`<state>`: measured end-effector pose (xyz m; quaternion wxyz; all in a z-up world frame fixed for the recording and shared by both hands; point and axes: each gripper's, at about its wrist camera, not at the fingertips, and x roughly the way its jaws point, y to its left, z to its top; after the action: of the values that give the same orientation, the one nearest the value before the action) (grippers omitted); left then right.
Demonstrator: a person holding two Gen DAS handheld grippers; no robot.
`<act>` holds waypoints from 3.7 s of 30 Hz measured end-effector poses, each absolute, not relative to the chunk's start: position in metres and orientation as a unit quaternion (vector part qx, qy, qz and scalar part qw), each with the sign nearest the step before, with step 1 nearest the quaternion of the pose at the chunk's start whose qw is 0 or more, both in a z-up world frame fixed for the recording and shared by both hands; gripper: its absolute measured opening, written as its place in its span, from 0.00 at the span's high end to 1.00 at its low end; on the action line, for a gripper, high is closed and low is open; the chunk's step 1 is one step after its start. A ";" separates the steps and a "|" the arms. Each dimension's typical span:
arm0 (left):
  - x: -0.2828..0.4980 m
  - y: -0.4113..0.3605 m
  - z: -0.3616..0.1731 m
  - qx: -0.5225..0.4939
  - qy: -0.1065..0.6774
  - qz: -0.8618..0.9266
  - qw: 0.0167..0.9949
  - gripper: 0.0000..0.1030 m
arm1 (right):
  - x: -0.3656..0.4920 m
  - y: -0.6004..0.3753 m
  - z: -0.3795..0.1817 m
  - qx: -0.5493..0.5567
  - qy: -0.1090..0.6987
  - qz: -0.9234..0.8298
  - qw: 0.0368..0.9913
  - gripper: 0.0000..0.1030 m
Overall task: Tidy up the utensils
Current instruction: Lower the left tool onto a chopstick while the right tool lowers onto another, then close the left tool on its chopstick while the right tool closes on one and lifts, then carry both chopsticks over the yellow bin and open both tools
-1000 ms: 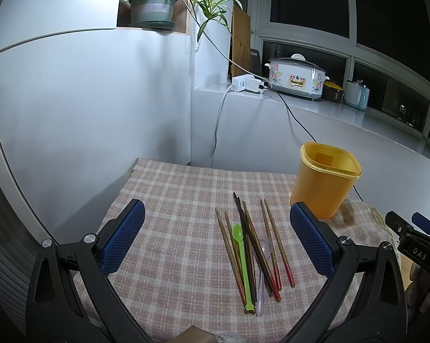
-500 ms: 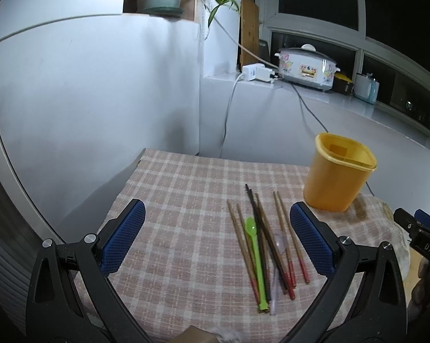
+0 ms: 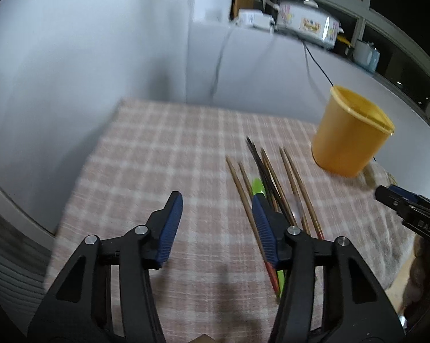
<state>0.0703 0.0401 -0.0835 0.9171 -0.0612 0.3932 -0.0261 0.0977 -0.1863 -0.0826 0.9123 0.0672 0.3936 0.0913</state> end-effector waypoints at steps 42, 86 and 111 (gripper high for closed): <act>0.183 0.023 -0.161 -0.100 0.499 -0.071 0.858 0.96 | 0.203 -0.118 -0.153 0.035 0.504 0.119 0.855 0.75; 0.130 0.061 -0.021 -0.145 0.353 -0.142 0.913 0.97 | 0.141 -0.154 -0.047 0.070 0.386 0.180 0.902 0.96; 0.154 -0.033 0.066 -0.110 0.282 -0.212 0.929 0.97 | 0.077 -0.258 0.038 0.081 0.263 0.117 0.954 0.96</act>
<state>0.1536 -0.0334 0.0663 0.9291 -0.1103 0.2824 -0.2115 0.0767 -0.2584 0.0383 0.9542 0.0814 0.2628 0.1175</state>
